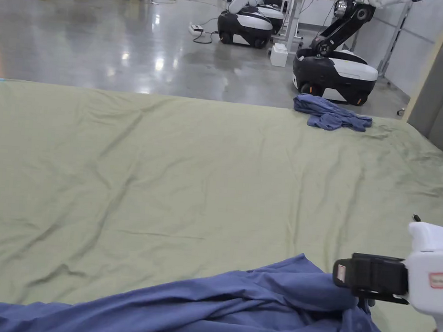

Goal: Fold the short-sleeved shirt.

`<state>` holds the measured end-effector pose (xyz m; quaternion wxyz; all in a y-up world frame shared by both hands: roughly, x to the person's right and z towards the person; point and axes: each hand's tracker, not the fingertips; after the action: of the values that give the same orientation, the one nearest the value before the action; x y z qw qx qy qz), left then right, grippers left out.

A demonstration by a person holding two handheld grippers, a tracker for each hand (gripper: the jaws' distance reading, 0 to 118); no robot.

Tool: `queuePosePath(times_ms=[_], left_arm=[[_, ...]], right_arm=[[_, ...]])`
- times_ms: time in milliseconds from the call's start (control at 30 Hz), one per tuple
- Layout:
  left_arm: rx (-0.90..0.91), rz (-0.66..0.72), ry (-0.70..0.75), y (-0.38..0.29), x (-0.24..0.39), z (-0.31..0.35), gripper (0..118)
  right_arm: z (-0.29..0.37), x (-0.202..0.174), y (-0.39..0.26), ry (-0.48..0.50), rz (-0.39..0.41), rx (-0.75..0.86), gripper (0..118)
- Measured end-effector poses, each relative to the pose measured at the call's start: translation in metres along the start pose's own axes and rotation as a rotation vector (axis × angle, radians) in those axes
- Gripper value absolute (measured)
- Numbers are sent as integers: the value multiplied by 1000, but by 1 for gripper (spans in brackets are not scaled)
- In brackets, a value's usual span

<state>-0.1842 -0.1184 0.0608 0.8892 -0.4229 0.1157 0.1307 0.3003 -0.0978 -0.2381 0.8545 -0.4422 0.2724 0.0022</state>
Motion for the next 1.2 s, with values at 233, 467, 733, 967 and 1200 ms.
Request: queuePosePath(times_ms=[233, 467, 733, 967, 1200], left_arm=[[-6, -3, -5, 2, -1, -2, 6], [17, 25, -19, 2, -6, 11, 6], [23, 52, -22, -27, -11, 23, 6], [-84, -20, 59, -56, -11, -9, 6], [117, 91, 34, -54, -20, 19, 47]], right_arm=[[-52, 0, 3, -138, 3, -179, 14], [14, 13, -29, 11, -40, 28, 8], [81, -2, -113, -2, 35, 38, 8], [35, 16, -152, -105, 7, -79, 8], [58, 14, -147, -144, 47, 23, 68]])
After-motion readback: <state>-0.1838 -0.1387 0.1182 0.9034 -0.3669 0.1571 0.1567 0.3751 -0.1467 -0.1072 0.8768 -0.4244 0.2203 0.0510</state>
